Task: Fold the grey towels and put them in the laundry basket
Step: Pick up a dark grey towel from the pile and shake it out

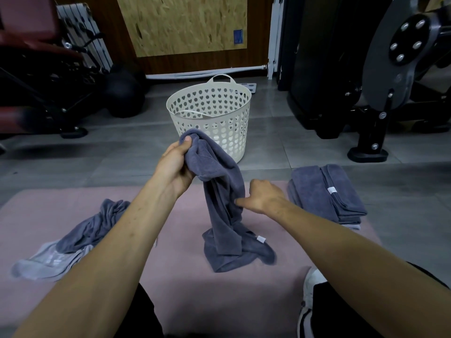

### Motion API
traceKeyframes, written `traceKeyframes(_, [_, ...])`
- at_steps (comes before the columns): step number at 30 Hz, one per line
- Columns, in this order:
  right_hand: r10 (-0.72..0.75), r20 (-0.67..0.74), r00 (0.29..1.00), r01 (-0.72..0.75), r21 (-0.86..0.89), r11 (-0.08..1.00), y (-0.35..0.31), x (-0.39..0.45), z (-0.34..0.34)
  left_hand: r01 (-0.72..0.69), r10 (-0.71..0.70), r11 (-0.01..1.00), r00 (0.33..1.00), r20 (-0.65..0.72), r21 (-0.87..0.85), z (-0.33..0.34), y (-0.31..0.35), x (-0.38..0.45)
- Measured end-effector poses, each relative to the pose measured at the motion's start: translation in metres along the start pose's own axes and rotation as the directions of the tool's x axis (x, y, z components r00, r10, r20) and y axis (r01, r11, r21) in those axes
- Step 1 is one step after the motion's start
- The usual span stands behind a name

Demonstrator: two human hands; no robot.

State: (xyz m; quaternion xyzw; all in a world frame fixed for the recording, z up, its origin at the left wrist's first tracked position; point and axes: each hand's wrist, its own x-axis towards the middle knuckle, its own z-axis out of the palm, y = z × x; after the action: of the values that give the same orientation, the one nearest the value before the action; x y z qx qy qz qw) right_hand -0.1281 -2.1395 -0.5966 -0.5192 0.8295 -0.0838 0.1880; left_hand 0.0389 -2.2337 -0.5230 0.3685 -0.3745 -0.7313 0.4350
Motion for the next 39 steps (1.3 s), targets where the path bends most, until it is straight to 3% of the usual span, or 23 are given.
traceKeyframes(5, [-0.019, -0.048, 0.999, 0.016, -0.062, 0.998, -0.003, 0.006, 0.013, -0.009, 0.009, 1.0, 0.999, 0.034, -0.011, 0.001, 0.002, -0.002])
traceKeyframes(9, [-0.014, -0.132, 0.991, 0.014, 0.003, 1.0, -0.002, 0.019, 0.013, 0.009, -0.008, 1.0, 0.999, 0.04, -0.013, -0.001, 0.003, -0.005])
traceKeyframes(18, [-0.02, -0.099, 0.995, 0.019, -0.013, 1.0, -0.006, 0.026, 0.022, 0.038, -0.037, 0.999, 0.998, 0.054, -0.022, -0.002, 0.004, -0.008])
traceKeyframes(24, [-0.018, -0.193, 0.981, 0.06, 0.214, 0.975, -0.007, 0.03, 0.007, 0.065, -0.064, 0.998, 0.998, -0.029, 0.026, -0.006, 0.002, -0.007])
traceKeyframes(26, [-0.006, -0.138, 0.99, 0.043, 0.263, 0.964, -0.003, 0.03, 0.007, 0.104, -0.103, 0.994, 0.993, -0.05, 0.017, -0.006, 0.001, -0.007])
traceKeyframes(29, [-0.013, -0.015, 1.0, 0.015, 0.193, 0.981, -0.001, 0.028, 0.013, 0.135, -0.135, 0.99, 0.991, -0.008, 0.026, -0.004, 0.005, -0.009])
traceKeyframes(31, [-0.033, -0.013, 0.999, 0.035, 0.148, 0.988, -0.005, 0.03, 0.016, 0.12, -0.121, 0.992, 0.991, 0.051, 0.03, -0.002, 0.009, -0.011])
traceKeyframes(36, [-0.03, -0.156, 0.987, 0.058, 0.178, 0.982, -0.023, 0.037, 0.011, 0.085, -0.084, 0.996, 0.988, 0.131, -0.001, -0.007, 0.017, -0.014])
traceKeyframes(39, [-0.028, -0.255, 0.966, 0.101, 0.278, 0.955, -0.026, 0.039, 0.002, 0.025, -0.019, 0.99, 0.999, -0.04, 0.141, -0.016, 0.016, -0.007])
